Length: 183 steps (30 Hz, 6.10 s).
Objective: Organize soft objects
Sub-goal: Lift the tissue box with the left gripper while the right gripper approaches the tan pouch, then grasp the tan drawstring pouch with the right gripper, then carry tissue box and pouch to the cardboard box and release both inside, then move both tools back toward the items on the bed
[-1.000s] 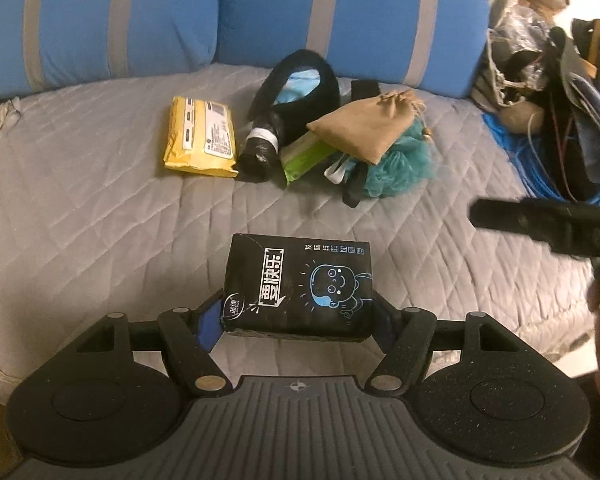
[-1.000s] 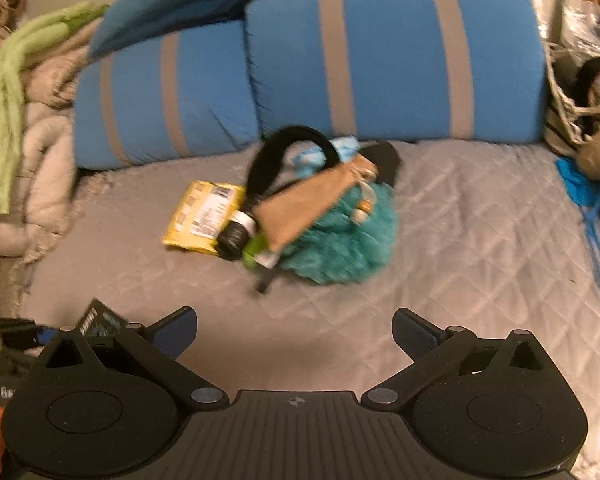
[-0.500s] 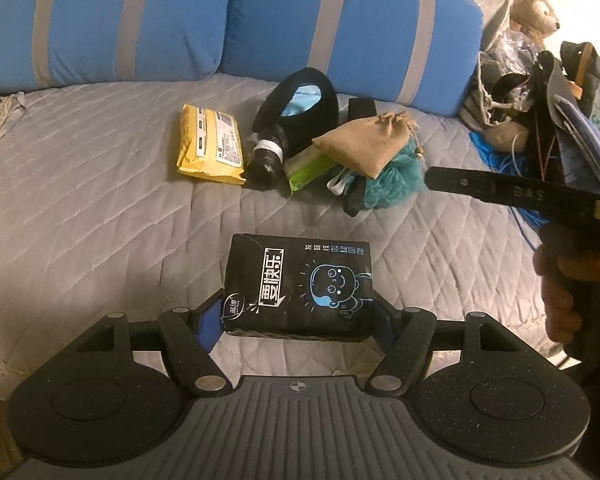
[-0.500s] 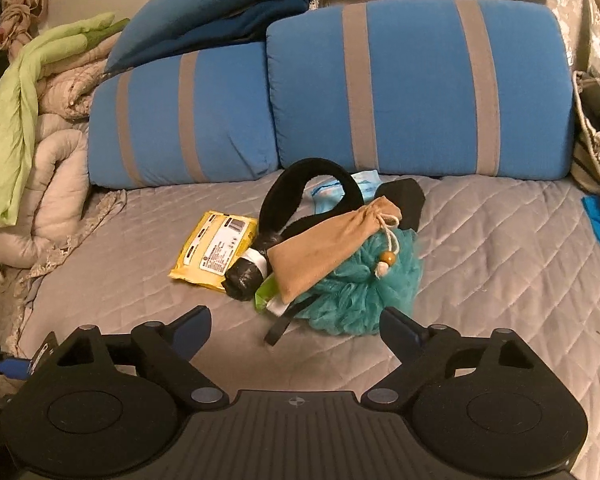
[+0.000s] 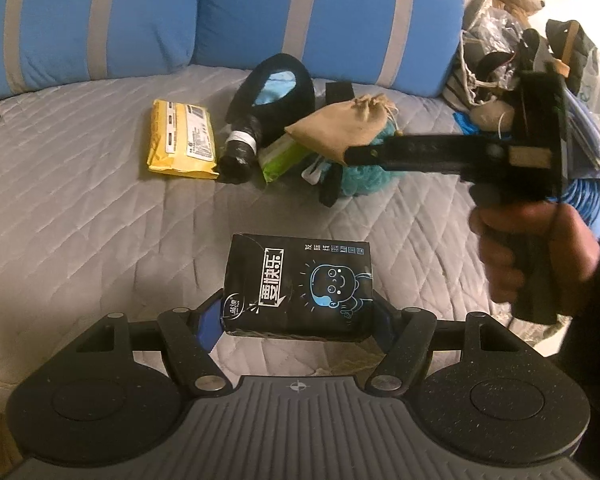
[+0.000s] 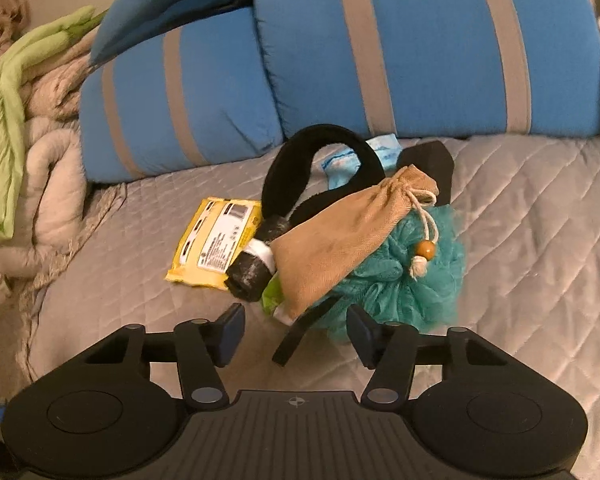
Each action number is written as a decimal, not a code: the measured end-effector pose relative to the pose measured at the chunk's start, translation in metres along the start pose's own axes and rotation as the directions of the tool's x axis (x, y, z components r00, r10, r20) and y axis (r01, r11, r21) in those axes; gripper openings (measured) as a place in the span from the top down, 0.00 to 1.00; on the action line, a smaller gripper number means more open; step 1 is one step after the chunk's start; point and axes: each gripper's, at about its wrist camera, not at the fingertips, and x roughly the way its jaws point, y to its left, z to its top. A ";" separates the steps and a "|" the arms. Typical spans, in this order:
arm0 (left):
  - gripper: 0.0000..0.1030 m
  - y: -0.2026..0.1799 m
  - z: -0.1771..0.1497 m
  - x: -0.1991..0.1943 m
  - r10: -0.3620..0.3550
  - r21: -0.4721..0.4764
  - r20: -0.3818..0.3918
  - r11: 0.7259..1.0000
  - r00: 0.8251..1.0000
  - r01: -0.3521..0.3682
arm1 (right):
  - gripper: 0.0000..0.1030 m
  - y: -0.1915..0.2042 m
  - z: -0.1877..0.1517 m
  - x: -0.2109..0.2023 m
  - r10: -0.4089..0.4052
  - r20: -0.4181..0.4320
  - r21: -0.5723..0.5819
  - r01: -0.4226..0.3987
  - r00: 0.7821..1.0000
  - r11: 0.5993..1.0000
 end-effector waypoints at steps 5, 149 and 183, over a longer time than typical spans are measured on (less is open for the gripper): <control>0.32 0.001 0.001 0.001 -0.006 -0.003 -0.014 1.000 1.000 0.006 | 0.48 -0.016 0.007 0.017 -0.005 0.002 0.107 0.004 1.000 0.994; 0.12 -0.016 -0.100 0.016 0.072 0.065 -0.377 0.997 0.923 -0.051 | 0.00 0.091 -0.187 -0.114 -0.123 -0.514 -0.327 -0.062 0.849 0.943; 0.12 -0.009 -0.057 0.004 0.116 0.035 -0.170 0.993 0.979 -0.112 | 0.00 0.034 -0.124 -0.104 -0.267 -0.280 -0.188 0.220 0.922 0.957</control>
